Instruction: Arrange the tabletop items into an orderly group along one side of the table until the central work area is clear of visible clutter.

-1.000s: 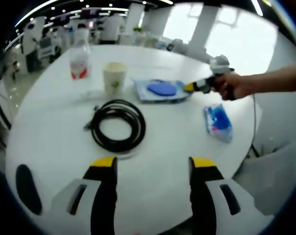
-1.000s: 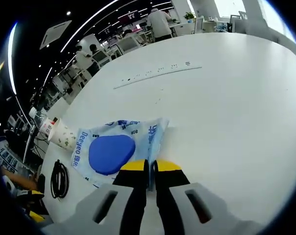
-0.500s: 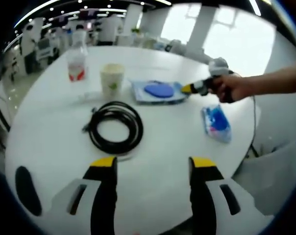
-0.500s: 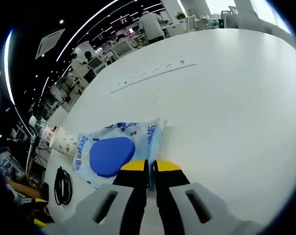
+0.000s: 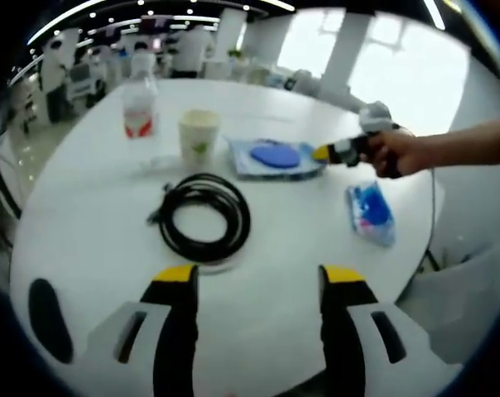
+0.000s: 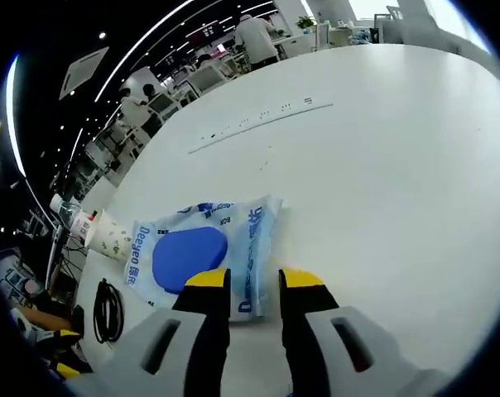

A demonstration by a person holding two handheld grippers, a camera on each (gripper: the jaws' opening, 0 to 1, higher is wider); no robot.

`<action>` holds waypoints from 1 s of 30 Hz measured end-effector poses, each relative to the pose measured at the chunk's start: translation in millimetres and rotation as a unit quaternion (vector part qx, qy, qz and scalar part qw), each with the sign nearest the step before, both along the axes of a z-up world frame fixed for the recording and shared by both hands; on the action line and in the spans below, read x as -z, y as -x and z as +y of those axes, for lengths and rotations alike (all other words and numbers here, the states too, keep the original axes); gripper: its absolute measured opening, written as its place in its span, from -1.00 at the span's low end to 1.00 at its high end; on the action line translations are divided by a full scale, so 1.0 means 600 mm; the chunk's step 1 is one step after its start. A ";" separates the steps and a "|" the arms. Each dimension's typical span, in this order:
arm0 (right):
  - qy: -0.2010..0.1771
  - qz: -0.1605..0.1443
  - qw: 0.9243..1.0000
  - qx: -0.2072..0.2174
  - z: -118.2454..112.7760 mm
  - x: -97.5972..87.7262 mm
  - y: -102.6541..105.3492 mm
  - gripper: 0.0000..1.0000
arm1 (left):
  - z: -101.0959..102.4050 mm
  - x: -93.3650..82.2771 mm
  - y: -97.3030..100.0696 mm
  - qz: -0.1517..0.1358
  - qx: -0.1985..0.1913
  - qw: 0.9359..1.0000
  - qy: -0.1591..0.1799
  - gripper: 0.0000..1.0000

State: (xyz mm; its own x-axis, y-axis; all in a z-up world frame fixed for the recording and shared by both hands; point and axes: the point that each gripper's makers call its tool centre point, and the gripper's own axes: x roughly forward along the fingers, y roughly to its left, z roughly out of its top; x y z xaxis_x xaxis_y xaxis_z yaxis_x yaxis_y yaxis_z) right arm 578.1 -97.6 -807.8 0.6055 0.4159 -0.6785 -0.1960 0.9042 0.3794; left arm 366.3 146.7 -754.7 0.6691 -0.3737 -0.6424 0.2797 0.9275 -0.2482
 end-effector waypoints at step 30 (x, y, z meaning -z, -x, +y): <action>-0.009 -0.113 0.993 -0.040 -0.019 -0.152 0.237 -0.18 | 0.007 -0.033 -0.247 -0.078 -0.030 0.996 -0.038 0.12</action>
